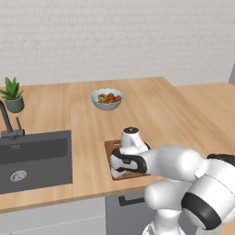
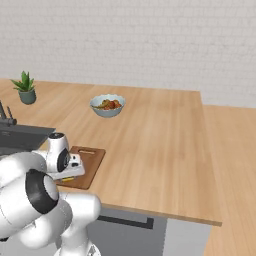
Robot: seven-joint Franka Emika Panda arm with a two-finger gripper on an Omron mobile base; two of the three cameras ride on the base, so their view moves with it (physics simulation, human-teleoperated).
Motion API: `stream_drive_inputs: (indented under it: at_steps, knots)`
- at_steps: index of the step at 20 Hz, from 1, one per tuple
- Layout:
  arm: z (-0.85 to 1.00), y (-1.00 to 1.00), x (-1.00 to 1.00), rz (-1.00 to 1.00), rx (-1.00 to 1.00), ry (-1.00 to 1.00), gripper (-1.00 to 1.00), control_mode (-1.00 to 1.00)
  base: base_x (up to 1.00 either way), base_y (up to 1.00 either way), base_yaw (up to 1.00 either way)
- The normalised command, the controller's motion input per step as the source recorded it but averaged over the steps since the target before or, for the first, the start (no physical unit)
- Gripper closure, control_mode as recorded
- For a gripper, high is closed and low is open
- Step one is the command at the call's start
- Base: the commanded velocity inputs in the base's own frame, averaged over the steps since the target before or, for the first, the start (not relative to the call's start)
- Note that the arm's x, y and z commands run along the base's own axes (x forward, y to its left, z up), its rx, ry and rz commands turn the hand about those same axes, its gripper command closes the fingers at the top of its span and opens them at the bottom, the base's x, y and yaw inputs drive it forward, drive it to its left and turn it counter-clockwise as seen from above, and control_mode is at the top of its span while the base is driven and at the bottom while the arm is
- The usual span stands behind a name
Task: Pick up the sponge from the counter and clean the cutting board by briefly scrubbing or pressing down on the cutting board. Once finished, release the sponge.
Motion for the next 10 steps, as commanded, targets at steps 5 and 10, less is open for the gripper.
stream_drive_inputs:
  at_steps: [5,10]
  knots:
    - [-0.41,0.24,0.74,0.00,-0.02,0.00,1.00,-1.00,0.00,0.00,0.00]
    - [0.00,0.00,0.73,0.00,0.01,-0.04,1.00,-1.00,0.00,0.00,0.00]
